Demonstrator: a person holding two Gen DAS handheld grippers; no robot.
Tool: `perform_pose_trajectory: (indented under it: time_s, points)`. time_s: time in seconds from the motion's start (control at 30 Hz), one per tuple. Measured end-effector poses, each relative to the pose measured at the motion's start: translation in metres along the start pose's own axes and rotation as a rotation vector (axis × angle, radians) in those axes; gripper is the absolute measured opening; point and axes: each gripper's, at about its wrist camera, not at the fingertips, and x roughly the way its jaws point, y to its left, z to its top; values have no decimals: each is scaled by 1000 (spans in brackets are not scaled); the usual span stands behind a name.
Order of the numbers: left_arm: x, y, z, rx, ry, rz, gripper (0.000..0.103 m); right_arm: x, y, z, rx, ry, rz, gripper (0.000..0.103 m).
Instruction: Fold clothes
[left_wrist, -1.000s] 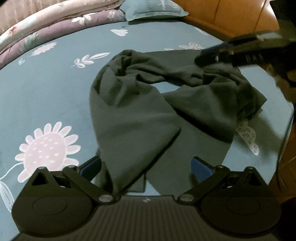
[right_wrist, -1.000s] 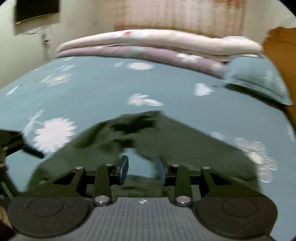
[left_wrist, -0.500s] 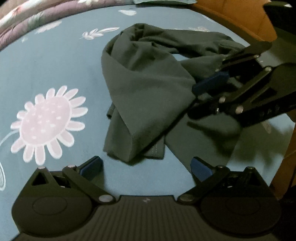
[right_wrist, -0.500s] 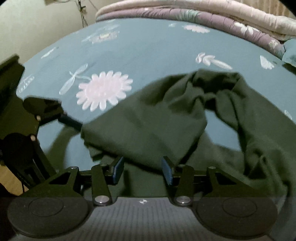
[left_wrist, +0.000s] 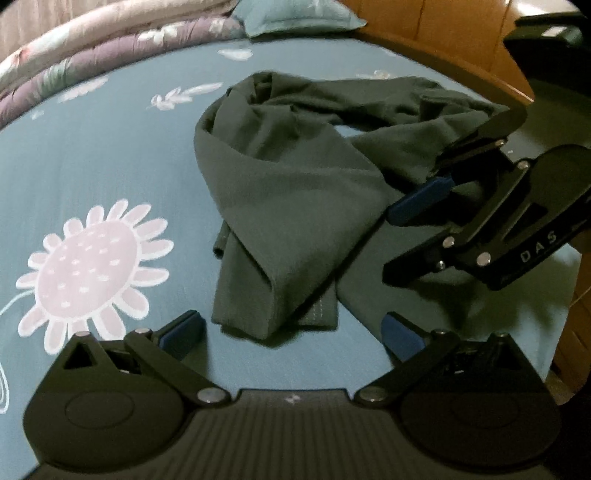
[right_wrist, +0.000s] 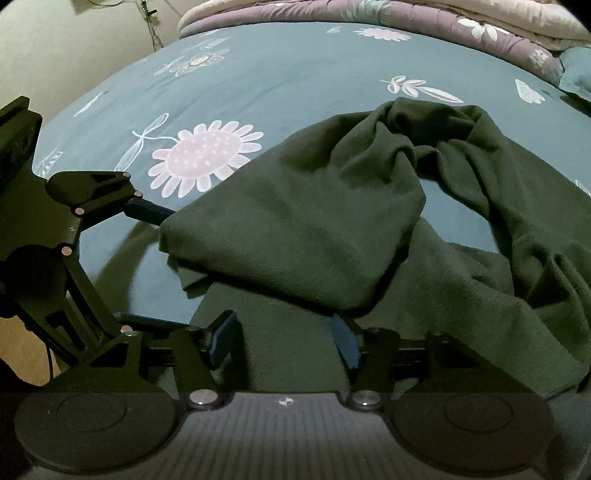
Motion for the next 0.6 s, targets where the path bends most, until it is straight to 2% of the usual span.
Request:
perform_pose_trajectory:
  time_s: [0.1, 0.23, 0.43, 0.53, 0.6]
  points:
    - [-1, 2, 1, 10, 2, -9, 103, 0, 2, -1, 2, -4, -7, 67]
    - [-6, 4, 8, -6, 81, 25, 102, -5, 6, 0, -14, -6, -28, 67]
    - [-34, 21, 0, -15, 86, 92, 102, -20, 25, 18, -157, -55, -50, 67]
    - [-49, 33, -8, -38, 69, 124, 102, -17, 46, 31, -287, -77, -57, 67]
    - [-57, 41, -13, -60, 55, 132, 102, -9, 66, 36, -414, -61, -58, 67]
